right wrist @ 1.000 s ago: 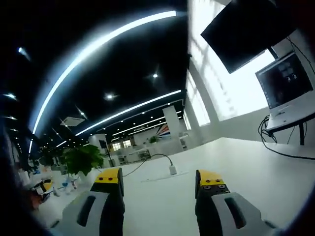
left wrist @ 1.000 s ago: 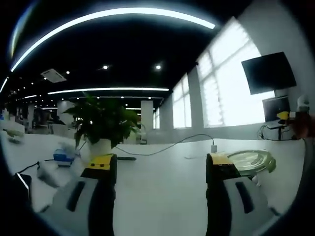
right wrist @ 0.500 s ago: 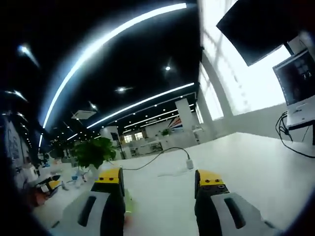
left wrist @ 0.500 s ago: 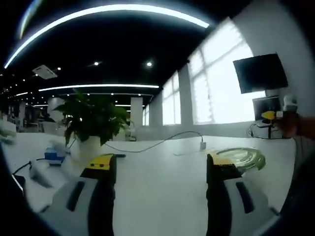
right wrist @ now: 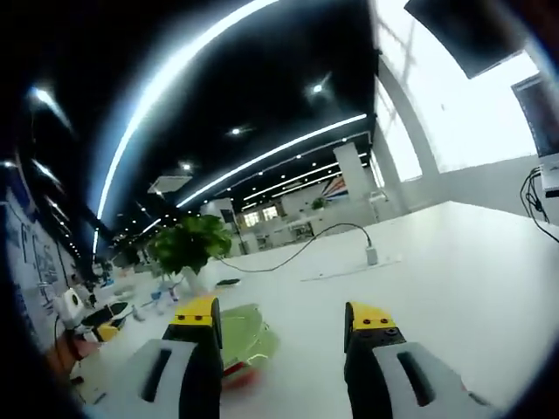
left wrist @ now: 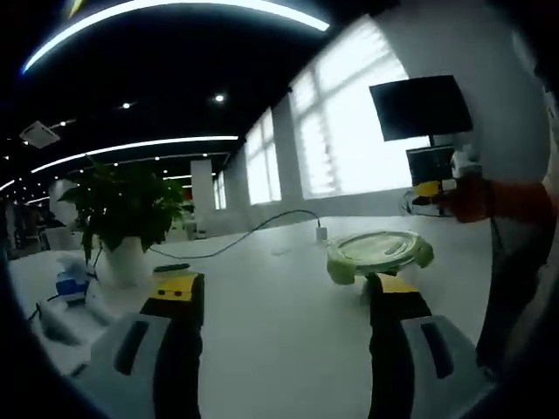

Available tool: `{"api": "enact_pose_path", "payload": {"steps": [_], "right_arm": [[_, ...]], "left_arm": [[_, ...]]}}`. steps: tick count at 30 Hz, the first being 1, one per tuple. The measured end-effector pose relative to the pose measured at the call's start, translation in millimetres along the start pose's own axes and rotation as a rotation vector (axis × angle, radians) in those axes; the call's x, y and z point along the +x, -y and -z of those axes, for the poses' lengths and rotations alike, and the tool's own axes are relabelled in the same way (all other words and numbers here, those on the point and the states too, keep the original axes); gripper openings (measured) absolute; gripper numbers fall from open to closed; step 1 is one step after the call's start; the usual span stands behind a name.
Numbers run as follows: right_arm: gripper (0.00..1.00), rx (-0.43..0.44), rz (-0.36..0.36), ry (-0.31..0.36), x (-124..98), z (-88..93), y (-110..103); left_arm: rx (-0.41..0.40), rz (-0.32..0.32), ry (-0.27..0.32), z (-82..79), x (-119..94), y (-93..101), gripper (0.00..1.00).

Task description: Open container latches remove lid place lid upside down on tabletop take tomato from container place on tabletop

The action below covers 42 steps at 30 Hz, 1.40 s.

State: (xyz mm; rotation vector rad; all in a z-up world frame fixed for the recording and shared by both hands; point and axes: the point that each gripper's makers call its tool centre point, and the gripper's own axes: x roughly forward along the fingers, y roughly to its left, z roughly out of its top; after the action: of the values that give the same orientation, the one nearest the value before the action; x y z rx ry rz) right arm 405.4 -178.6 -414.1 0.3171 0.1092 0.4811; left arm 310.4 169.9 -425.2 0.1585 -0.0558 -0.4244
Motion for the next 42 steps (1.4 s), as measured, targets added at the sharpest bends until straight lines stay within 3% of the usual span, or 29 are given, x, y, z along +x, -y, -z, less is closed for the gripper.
{"api": "enact_pose_path", "payload": {"steps": [3, 10, 24, 33, 42], "right_arm": [[0.51, 0.005, 0.006, -0.028, 5, 13.1, 1], [0.51, 0.051, -0.008, -0.078, 12, 37.1, -6], [0.50, 0.116, -0.083, -0.176, 22, 78.3, -43], [0.46, 0.153, -0.076, -0.156, 30, 79.0, -55], [0.41, 0.106, -0.041, -0.130, 37, 66.1, -62]], "left_arm": [[0.021, -0.002, -0.014, 3.5, 0, -2.0, 0.72], [-0.003, 0.075, -0.020, 7.6, -2, 8.0, 0.72], [0.005, 0.123, -0.034, 11.5, -3, 13.3, 0.72], [0.013, 0.120, -0.041, 13.2, -3, 13.6, 0.72], [0.020, 0.094, -0.041, 12.3, -5, 4.2, 0.71]]}}
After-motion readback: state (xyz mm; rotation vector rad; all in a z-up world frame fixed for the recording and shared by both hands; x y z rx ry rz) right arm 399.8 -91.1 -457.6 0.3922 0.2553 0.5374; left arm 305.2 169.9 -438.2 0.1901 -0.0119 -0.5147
